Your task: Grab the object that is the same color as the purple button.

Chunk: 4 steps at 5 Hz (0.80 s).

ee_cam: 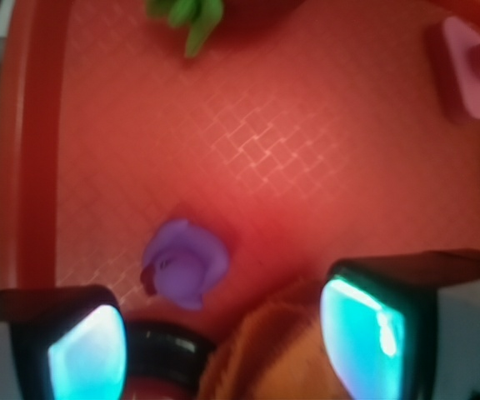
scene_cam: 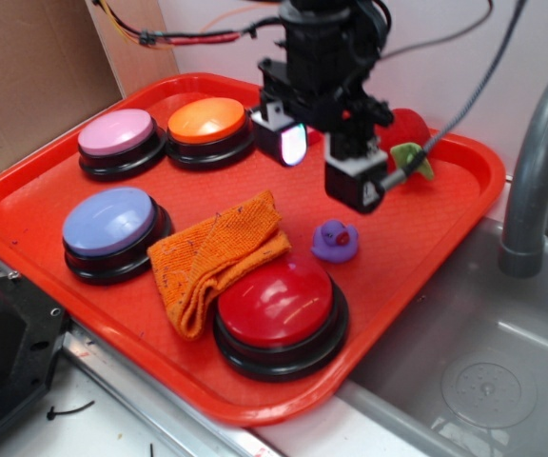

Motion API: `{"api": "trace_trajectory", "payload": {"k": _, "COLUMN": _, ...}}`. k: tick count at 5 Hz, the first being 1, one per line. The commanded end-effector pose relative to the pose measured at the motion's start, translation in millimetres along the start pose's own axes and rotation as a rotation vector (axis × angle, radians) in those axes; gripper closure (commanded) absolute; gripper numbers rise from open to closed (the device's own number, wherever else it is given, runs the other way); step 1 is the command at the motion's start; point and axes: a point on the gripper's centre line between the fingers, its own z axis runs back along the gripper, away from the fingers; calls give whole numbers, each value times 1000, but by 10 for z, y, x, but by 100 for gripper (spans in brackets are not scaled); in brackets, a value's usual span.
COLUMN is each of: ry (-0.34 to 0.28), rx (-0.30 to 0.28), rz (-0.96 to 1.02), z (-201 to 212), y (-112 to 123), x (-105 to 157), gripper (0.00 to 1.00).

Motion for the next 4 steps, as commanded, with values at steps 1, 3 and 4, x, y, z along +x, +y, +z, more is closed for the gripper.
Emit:
{"api": "trace_trajectory", "payload": {"k": 1, "ry": -32, "rx": 19, "rz": -55, "z": -97, "y": -96, "x": 13, "gripper": 0}}
{"api": "trace_trajectory", "payload": {"k": 3, "ry": 24, "rx": 65, "rz": -45, "z": -262, "y": -49, "x": -27, "gripper": 0}}
{"api": "trace_trajectory", "payload": {"k": 4, "ry": 48, "rx": 68, "rz": -72, "z": -331, "y": -84, "x": -50, "gripper": 0}}
